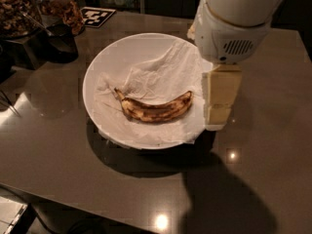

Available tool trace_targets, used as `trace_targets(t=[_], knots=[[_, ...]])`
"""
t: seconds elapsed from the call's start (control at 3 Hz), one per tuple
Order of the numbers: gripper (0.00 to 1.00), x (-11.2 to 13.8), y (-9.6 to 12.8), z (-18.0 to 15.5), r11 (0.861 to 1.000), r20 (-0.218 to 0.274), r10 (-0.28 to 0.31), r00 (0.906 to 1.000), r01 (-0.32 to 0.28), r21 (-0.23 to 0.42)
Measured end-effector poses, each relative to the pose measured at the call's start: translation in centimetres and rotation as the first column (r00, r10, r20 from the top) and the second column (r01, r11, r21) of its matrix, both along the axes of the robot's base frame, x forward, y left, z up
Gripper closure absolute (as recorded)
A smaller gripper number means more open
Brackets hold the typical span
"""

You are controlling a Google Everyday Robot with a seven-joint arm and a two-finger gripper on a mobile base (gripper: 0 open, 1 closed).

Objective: Pick banana from white bowl

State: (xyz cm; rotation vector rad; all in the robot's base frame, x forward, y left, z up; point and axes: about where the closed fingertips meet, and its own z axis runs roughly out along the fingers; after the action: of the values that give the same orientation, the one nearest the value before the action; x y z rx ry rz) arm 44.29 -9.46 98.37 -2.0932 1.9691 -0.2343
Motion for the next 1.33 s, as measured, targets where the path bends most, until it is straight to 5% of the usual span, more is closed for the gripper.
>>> trace_targets(t=[0.33,0.67,1.0,1.33], knots=[[0.00,2.0,3.3,-0.9,0.997,-0.025,0.077,0.9968,-0.076,0.008],[0.16,3.7,5.0,-2.5,0.994,-0.070,0.108,0.9917,-0.107,0.019],[0.37,4.8,5.5,-4.4,0.994,-0.118,0.111,0.9867,-0.109,0.027],[0.39,5.5,5.5,-6.8,0.995,-0.179,0.102,0.9786,-0.097,0.035]])
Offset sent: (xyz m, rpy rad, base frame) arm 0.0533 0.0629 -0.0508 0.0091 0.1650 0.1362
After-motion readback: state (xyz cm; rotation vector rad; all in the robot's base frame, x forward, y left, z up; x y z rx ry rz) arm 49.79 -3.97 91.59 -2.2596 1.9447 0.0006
